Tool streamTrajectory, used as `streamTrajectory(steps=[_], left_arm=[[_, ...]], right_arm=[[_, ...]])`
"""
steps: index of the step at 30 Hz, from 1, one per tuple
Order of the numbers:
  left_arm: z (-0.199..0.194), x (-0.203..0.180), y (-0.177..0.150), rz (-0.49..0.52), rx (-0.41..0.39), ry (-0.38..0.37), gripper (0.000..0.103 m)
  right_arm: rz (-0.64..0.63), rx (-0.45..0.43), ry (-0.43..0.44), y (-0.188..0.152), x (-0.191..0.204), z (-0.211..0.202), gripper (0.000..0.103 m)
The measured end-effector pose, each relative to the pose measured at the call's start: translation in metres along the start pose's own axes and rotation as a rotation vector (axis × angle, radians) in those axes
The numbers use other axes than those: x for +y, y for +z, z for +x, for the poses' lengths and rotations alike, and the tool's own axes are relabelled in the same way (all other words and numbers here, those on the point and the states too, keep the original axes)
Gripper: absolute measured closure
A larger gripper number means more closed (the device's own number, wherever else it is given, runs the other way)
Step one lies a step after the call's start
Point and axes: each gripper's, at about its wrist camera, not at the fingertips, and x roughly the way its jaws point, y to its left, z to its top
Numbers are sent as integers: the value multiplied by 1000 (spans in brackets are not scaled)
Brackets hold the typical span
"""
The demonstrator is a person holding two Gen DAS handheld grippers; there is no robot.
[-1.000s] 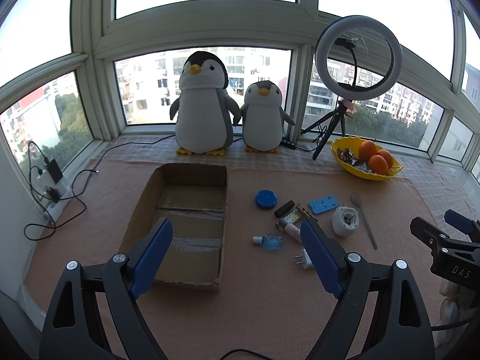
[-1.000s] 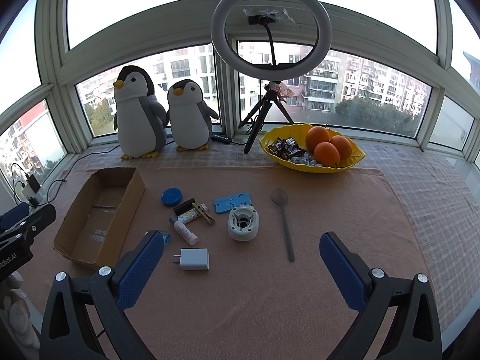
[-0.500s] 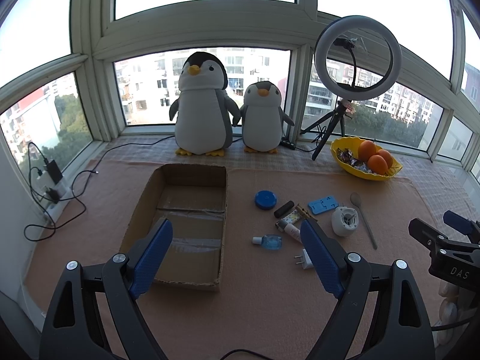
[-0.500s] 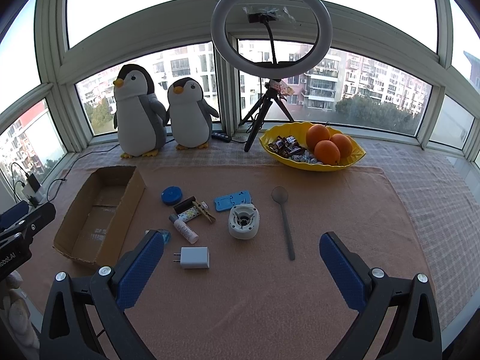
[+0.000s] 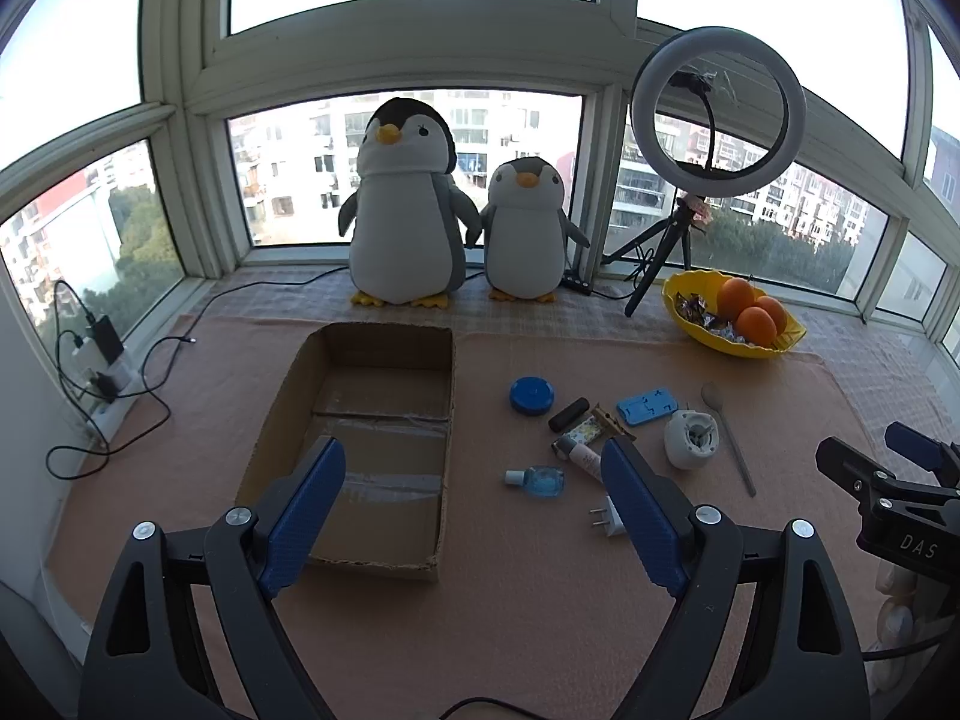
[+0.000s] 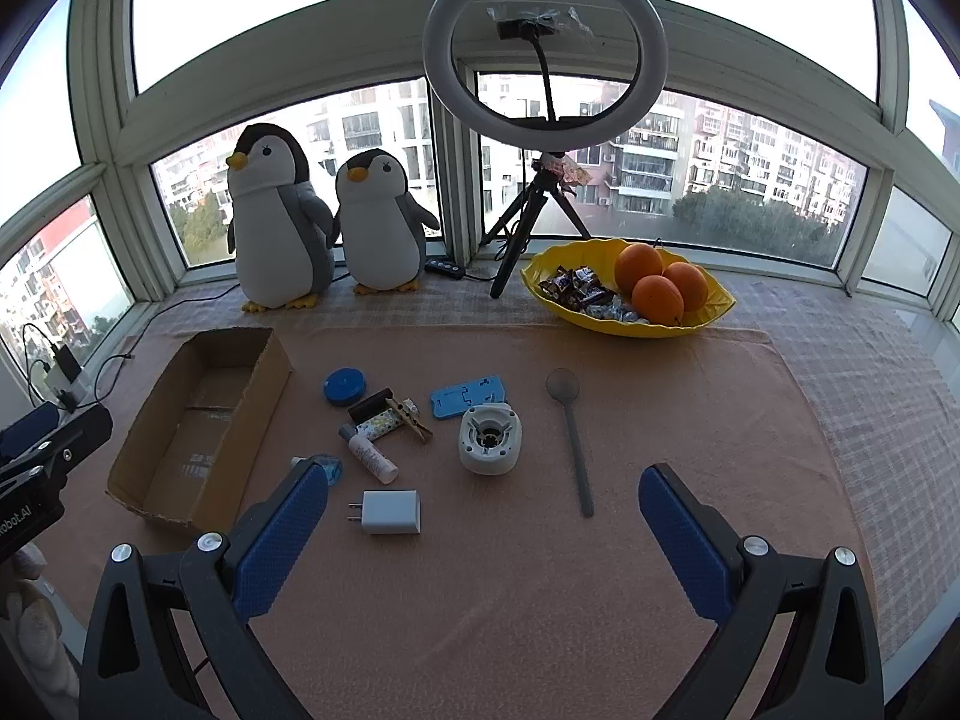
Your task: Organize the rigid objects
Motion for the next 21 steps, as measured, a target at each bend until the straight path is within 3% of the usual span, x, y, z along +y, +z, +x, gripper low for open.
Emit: streamTrajectory(steps=[16,21], left_arm=[[17,17,-3,-19,34,15,15],[30,46,-4,-58,52,84,16]], right_arm=[[11,22,-10,0,-6,12,1],[16,23,-32,1,-15,19,1]])
